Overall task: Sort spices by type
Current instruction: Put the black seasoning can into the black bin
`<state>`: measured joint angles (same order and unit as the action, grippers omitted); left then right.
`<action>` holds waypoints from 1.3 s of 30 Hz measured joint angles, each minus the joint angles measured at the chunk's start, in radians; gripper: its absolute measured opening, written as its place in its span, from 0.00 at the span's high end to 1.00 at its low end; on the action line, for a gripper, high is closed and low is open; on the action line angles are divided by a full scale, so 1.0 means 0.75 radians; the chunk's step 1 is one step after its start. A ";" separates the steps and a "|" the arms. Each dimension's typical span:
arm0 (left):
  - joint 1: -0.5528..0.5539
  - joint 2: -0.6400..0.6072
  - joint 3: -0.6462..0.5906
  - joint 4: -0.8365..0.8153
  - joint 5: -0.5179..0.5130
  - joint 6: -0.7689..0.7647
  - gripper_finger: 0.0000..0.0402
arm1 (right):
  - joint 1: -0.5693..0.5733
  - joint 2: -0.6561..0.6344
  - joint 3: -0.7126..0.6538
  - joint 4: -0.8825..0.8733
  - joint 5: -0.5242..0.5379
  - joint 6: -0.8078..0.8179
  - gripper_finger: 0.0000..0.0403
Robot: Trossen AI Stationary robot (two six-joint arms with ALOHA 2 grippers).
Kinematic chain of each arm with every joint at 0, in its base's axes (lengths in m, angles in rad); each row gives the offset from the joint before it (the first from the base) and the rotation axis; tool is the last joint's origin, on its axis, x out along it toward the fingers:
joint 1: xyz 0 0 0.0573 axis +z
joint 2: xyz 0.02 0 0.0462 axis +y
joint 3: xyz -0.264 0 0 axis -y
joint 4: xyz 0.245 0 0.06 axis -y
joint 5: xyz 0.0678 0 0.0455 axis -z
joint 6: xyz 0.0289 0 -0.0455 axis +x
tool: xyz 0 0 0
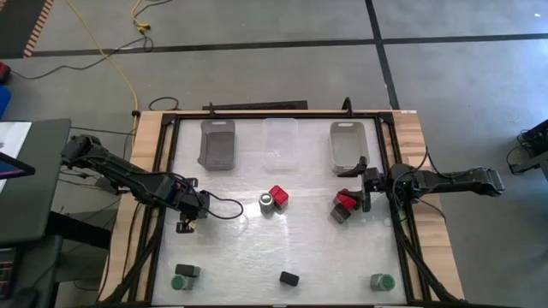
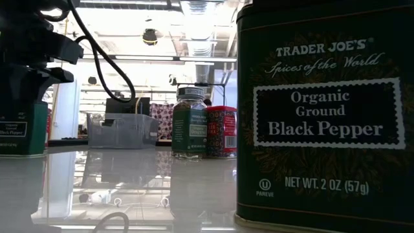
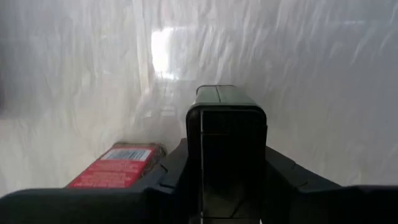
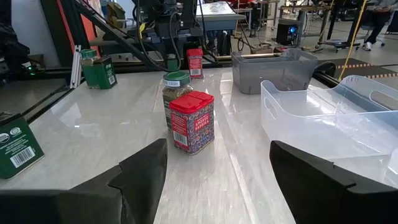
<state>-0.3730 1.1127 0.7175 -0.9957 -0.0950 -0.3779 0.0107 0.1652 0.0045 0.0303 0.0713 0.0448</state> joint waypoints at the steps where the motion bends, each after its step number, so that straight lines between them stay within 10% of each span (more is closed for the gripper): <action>1: 0.003 0.000 0.018 -0.018 0.002 0.004 0.71 | 0.000 0.000 0.000 0.000 0.000 0.000 0.22; 14: 0.191 0.000 0.486 -0.228 -0.089 0.387 0.71 | 0.000 0.000 0.000 0.000 0.000 0.000 0.22; 29: 1.031 0.059 0.690 -0.122 0.034 1.099 0.71 | 0.000 0.000 0.000 0.000 0.000 0.000 0.22; 39: 1.381 0.402 0.891 -0.177 0.156 1.457 0.71 | 0.000 0.000 0.000 0.000 0.000 0.000 0.22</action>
<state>0.6627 1.4144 1.3857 -1.1285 0.0224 0.7146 0.0105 0.1651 0.0044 0.0303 0.0711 0.0448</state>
